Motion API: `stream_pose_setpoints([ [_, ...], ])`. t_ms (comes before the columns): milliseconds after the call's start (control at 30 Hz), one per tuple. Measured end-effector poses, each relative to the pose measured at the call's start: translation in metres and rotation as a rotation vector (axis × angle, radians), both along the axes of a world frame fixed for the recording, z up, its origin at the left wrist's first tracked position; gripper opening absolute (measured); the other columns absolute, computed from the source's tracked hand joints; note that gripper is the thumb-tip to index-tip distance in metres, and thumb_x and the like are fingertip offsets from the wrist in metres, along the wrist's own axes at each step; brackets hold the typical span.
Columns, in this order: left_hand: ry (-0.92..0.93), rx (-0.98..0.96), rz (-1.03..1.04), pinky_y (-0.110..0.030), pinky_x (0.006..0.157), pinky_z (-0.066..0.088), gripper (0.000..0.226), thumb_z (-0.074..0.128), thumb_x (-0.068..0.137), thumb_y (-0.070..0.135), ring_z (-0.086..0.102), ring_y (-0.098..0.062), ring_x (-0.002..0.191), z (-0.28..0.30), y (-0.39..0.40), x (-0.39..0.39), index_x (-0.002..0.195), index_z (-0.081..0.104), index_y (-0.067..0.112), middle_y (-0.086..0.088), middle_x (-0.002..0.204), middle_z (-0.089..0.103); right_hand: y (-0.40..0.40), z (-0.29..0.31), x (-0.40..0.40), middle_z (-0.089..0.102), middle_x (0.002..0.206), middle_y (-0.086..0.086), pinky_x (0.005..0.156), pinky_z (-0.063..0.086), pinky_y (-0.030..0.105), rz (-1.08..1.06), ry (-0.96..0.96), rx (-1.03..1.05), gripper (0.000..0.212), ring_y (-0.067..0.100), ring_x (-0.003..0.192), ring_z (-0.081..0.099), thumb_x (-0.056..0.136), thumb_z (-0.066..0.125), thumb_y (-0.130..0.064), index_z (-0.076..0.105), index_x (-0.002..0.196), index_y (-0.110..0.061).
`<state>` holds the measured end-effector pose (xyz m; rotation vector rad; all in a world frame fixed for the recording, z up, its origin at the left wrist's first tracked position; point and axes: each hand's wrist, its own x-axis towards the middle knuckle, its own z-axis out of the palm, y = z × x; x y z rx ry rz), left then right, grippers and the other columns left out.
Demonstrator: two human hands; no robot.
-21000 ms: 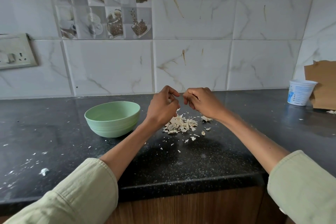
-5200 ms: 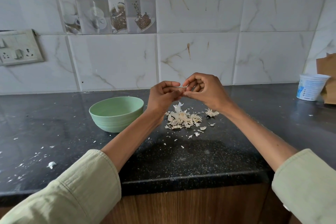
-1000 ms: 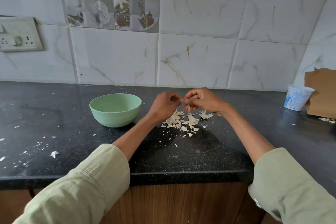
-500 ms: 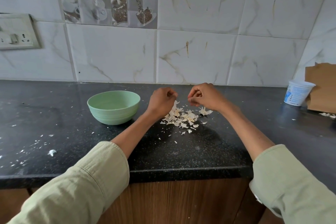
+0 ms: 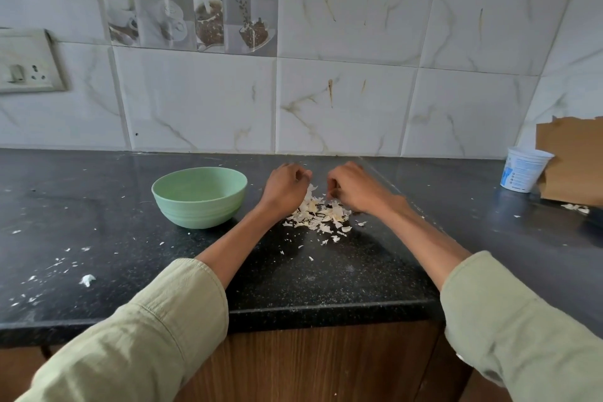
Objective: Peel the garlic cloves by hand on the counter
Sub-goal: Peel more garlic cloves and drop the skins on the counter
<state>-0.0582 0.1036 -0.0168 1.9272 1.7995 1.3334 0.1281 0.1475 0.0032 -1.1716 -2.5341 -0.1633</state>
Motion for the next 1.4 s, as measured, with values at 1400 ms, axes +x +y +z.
stream_pose_setpoints([
  [1400, -0.488, 0.253, -0.293, -0.022, 0.078, 0.058, 0.013, 0.083, 0.09, 0.013, 0.076, -0.018, 0.083, 0.02, -0.023, 0.001, 0.1, 0.078, 0.005, -0.005, 0.087, 0.081, -0.007, 0.023, -0.002, 0.079, 0.096, 0.019, 0.075, 0.06, 0.024, 0.352, 1.089, -0.61, 0.034, 0.021, 0.083, 0.072, 0.086, 0.082, -0.023, 0.076, 0.107, 0.002],
])
